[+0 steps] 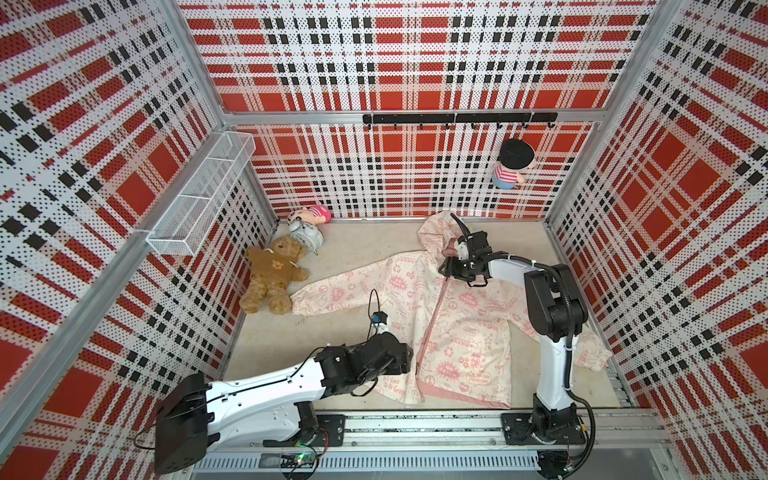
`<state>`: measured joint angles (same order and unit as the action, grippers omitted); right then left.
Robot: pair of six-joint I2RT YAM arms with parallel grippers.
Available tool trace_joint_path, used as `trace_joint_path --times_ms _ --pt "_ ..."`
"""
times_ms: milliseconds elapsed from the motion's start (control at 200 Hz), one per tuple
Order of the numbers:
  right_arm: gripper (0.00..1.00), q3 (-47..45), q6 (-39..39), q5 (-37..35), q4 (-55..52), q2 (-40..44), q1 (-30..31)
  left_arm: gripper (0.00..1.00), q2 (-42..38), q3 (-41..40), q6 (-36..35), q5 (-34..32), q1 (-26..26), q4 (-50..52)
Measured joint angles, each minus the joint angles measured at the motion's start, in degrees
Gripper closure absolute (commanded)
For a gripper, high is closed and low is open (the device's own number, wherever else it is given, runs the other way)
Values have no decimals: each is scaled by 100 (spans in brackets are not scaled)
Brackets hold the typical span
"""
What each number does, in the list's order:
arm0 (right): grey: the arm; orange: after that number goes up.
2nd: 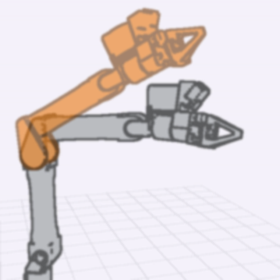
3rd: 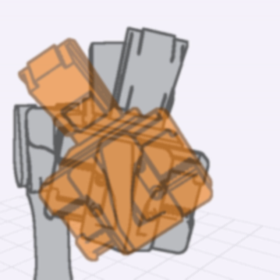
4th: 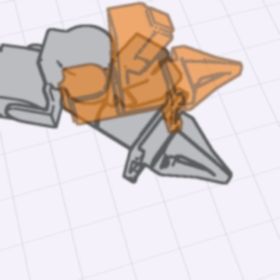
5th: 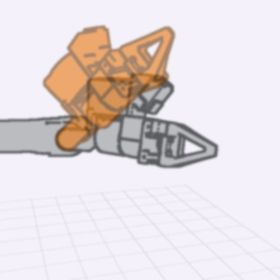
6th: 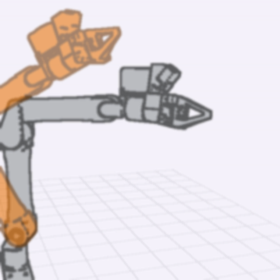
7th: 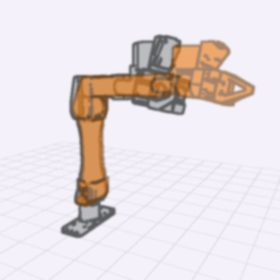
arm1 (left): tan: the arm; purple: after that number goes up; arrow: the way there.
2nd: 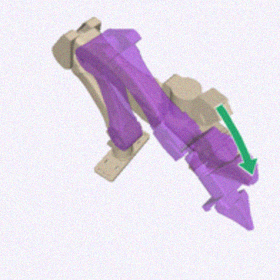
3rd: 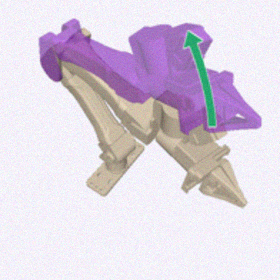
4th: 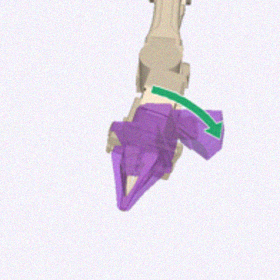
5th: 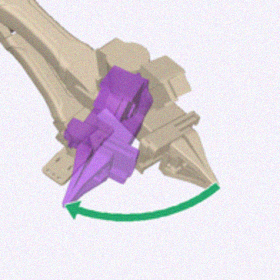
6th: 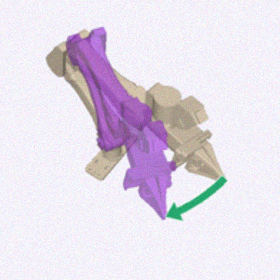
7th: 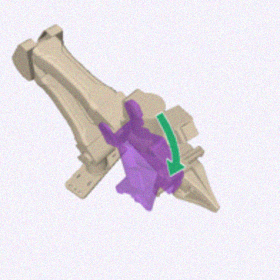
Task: Unzip the jacket
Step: Smooth out the jacket at the center of the board.
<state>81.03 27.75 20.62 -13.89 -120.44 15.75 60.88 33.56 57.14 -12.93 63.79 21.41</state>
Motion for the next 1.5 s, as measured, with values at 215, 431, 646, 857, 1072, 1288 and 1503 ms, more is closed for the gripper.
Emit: trace_joint_path --times_ms 215,431,646,857,1072,1288,1503 --pt "46 0 22 175 42 -2 4 34 557 0 142 179 4 -262" --pt "48 199 9 267 81 -238 22 41 905 39 173 223 2 -402" --pt "54 348 -70 262 160 -376 20 59 1193 79 264 282 -9 -577" --pt "66 372 -120 249 210 -439 7 65 1453 164 258 398 -179 -734" --pt "65 420 -168 140 98 -439 -7 45 1617 323 175 516 -334 -813" --pt "66 505 -219 122 31 -481 -7 46 1615 588 63 529 -289 -833" --pt "73 654 -223 120 20 -595 -7 54 1888 597 7 612 -232 -839"
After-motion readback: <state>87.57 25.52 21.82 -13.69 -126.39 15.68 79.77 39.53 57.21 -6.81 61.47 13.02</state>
